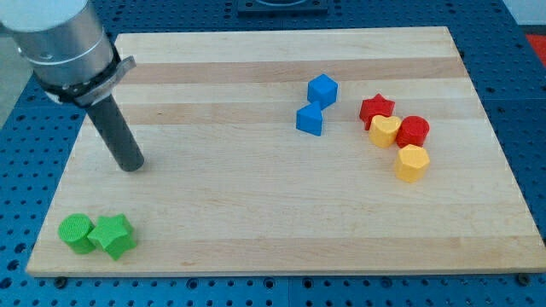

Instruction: Point your arm at center

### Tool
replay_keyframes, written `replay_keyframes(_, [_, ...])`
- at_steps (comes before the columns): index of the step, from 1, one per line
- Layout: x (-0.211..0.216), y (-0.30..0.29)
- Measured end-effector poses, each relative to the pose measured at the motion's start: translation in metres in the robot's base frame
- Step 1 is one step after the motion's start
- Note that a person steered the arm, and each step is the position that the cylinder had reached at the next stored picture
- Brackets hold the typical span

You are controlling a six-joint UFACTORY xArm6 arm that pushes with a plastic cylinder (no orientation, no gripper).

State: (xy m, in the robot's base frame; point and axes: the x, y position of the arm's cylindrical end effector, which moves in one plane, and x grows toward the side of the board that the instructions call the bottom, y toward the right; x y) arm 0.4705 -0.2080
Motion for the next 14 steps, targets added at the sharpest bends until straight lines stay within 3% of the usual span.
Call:
replay_keyframes(6, [0.001,0.088])
replay_keyframes(14, [0.001,0.152])
